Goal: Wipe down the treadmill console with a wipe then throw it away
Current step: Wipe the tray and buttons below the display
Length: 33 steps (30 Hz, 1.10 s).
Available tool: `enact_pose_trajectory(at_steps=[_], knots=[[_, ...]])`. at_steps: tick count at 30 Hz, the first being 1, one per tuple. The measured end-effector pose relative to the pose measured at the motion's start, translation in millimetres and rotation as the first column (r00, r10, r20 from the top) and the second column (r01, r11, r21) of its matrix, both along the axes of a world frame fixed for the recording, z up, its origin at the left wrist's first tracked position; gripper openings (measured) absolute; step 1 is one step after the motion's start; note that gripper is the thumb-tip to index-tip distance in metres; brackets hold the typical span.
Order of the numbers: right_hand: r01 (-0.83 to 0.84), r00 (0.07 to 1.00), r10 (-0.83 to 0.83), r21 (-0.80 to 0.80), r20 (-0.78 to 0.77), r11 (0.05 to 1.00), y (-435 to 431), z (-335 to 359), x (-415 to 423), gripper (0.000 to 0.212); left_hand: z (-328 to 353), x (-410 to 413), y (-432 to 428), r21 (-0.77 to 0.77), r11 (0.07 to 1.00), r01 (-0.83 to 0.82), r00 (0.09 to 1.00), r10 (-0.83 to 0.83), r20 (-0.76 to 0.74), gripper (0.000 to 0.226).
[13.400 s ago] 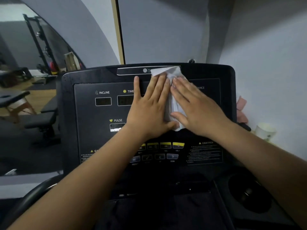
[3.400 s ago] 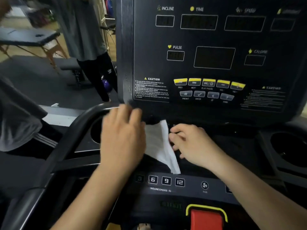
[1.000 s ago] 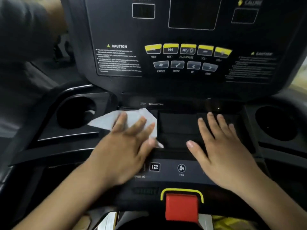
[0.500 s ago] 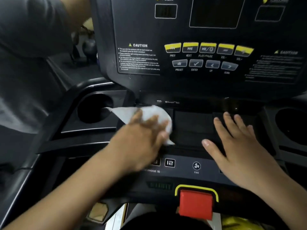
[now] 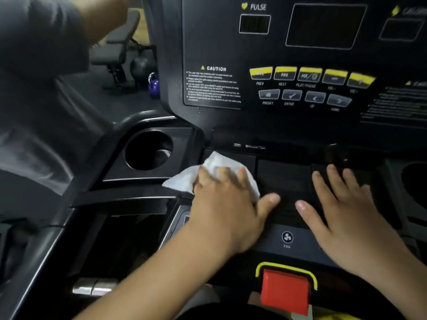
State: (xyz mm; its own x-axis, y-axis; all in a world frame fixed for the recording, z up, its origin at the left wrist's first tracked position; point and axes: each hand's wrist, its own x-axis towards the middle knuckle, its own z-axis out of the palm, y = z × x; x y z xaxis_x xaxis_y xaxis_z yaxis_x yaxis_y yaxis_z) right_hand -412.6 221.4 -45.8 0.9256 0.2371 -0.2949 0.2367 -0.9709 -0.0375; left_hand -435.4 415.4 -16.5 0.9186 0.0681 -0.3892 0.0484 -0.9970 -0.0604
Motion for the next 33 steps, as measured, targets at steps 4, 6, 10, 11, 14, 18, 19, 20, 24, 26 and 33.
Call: enact_pose_trajectory(at_steps=[4,6,10,11,14,18,19,20,24,26,33], knots=[[0.001,1.000,-0.001,-0.001,-0.007,1.000,0,1,1,0.101,1,6,-6,-0.075,0.996,0.058,0.998,-0.059,-0.012,0.081],[0.006,1.000,-0.006,0.002,-0.005,1.000,0,1,0,0.101,-7,-1,-2,-0.076,0.990,0.122,0.993,-0.121,0.015,0.078],[0.015,1.000,-0.015,-0.006,-0.007,1.000,1,2,0,0.094,-14,6,18,-0.108,0.981,0.160,0.987,-0.158,0.032,0.072],[0.015,1.000,-0.015,-0.007,-0.010,1.000,0,3,-1,0.092,-15,3,19,-0.122,0.977,0.174,0.985,-0.174,0.014,0.074],[0.013,1.000,-0.013,-0.002,0.001,1.000,-1,3,-3,0.090,-12,-13,25,-0.102,0.963,0.249,0.968,-0.248,0.027,0.082],[0.014,1.000,-0.014,0.008,-0.020,1.000,1,6,-3,0.091,-2,6,37,-0.154,0.949,0.274,0.962,-0.268,0.062,0.064],[0.015,1.000,-0.014,0.016,-0.018,1.000,1,6,-3,0.093,3,3,40,-0.245,0.927,0.283,0.959,-0.273,0.078,0.061],[0.018,1.000,-0.018,0.021,-0.023,1.000,0,6,-4,0.093,8,-5,44,-0.332,0.895,0.298,0.954,-0.281,0.100,0.058],[0.023,1.000,-0.022,0.028,-0.021,0.999,1,5,-5,0.089,19,-34,57,-0.236,0.942,0.240,0.971,-0.231,0.066,0.065],[0.030,0.999,-0.029,0.024,-0.027,0.999,1,5,-4,0.090,12,-27,27,-0.196,0.937,0.289,0.957,-0.284,0.055,0.085],[-0.007,1.000,0.007,0.025,-0.015,1.000,-3,2,-2,0.094,-8,-28,37,-0.128,0.961,0.245,0.962,-0.224,0.156,0.084]])
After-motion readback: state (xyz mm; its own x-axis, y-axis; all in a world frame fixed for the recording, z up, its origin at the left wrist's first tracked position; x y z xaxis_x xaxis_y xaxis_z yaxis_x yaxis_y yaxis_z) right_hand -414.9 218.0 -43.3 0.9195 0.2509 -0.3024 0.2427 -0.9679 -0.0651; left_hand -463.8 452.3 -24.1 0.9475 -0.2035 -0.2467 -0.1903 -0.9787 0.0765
